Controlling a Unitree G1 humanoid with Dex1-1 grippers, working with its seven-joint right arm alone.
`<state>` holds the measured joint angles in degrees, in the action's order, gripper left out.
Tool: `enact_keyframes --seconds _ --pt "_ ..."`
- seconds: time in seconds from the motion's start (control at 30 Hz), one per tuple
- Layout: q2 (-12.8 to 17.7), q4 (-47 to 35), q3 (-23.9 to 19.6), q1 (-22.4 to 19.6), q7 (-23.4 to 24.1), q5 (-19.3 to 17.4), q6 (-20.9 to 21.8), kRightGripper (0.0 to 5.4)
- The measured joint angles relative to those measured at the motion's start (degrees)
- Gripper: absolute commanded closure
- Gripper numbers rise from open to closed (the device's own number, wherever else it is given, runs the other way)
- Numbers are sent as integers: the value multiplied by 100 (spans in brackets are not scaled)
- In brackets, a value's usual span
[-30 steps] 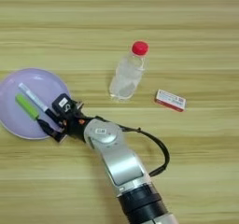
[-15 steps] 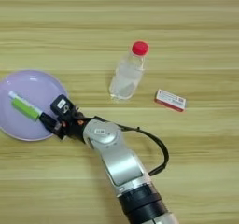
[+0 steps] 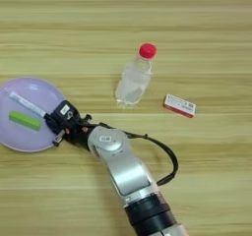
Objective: Move the objects on the table
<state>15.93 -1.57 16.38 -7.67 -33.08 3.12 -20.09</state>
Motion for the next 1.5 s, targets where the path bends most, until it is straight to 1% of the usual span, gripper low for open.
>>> enact_keyframes --seconds 0.47,0.67,0.8,1.0,1.17,1.3,1.4,1.5 --pt "-15 26 -9 -26 11 -5 1 466" --pt "-167 -31 -178 -47 131 -96 -69 466" --pt "-301 -119 -341 -163 189 -210 -99 466" --pt "-412 -224 -499 -323 295 -298 -193 466" --pt "-472 -326 -635 -367 387 -375 -222 466" --pt "-409 -378 -900 -380 425 -426 -300 466" --pt "-261 -466 -1119 -373 459 -443 -312 466" --pt "-112 -543 -1347 -256 517 -448 -329 467"
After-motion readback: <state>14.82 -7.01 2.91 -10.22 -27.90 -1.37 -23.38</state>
